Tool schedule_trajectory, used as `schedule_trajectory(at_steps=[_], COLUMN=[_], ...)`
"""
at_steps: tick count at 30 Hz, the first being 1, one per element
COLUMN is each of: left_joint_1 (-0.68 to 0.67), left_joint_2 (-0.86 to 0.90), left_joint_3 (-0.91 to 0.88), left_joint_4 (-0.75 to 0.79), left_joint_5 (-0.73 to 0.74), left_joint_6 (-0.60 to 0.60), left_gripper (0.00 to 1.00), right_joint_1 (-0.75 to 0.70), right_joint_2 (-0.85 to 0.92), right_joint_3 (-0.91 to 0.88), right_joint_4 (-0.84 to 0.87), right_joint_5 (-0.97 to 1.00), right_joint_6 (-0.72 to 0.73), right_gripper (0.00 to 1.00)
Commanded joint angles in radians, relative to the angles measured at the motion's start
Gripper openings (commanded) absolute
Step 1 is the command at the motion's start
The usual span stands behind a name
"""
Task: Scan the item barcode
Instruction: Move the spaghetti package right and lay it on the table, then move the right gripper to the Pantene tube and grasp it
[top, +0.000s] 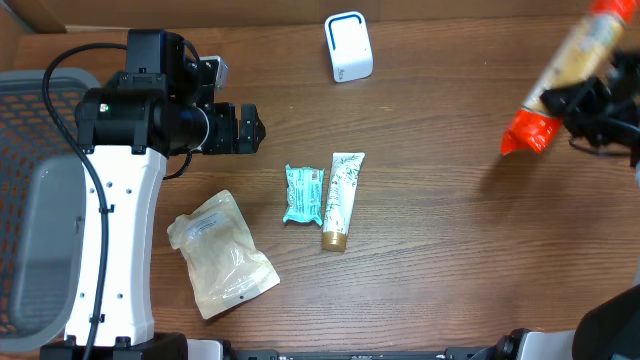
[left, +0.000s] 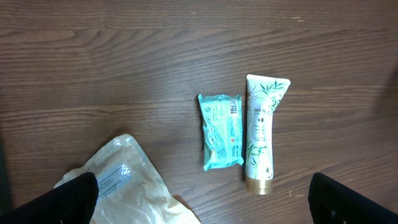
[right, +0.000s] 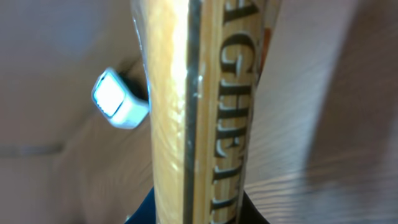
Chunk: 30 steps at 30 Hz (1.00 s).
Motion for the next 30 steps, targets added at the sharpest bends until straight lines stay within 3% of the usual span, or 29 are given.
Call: schedule_trajectory(at_steps=[1, 6, 10, 14, 15, 18, 22, 30], left_joint_1=[0.002, 0.002, 0.002, 0.002, 0.002, 0.002, 0.002, 0.002], left_joint_2=[-0.024, -0.024, -0.024, -0.024, -0.024, -0.024, -0.024, -0.024], left_joint_3=[0.027, 0.027, 0.027, 0.027, 0.027, 0.027, 0.027, 0.027], left_joint_4=[0.001, 0.001, 0.0, 0.001, 0.001, 0.001, 0.001, 0.001], left_joint_5=[0.016, 0.016, 0.016, 0.016, 0.016, 0.016, 0.016, 0.016], left_joint_6=[0.019, 0.019, 0.019, 0.019, 0.019, 0.019, 0.019, 0.019], left_gripper=[1.0, 1.0, 1.0, 1.0, 0.99, 1.0, 1.0, 1.0], right_joint_1=[-0.019, -0.021, -0.011, -0.01, -0.01, -0.01, -0.008, 0.107], right_joint_2=[-0.028, -0.028, -0.028, -0.027, -0.027, -0.027, -0.028, -0.028], right_joint_3=[-0.121, -0.34, -0.45, -0.458, -0.458, -0.452, -0.388, -0.194], right_joint_4=[0.106, 0.317, 0.492, 0.51, 0.505, 0.472, 0.294, -0.057], right_joint_5=[-0.026, 0.129, 0.13, 0.128, 0.123, 0.044, 0.035, 0.039], right_joint_6=[0.2, 0.358, 0.374, 0.332, 0.331, 0.253, 0.121, -0.096], right_gripper=[0.04, 0.04, 0.04, 0.42, 0.45, 0.47, 0.56, 0.59])
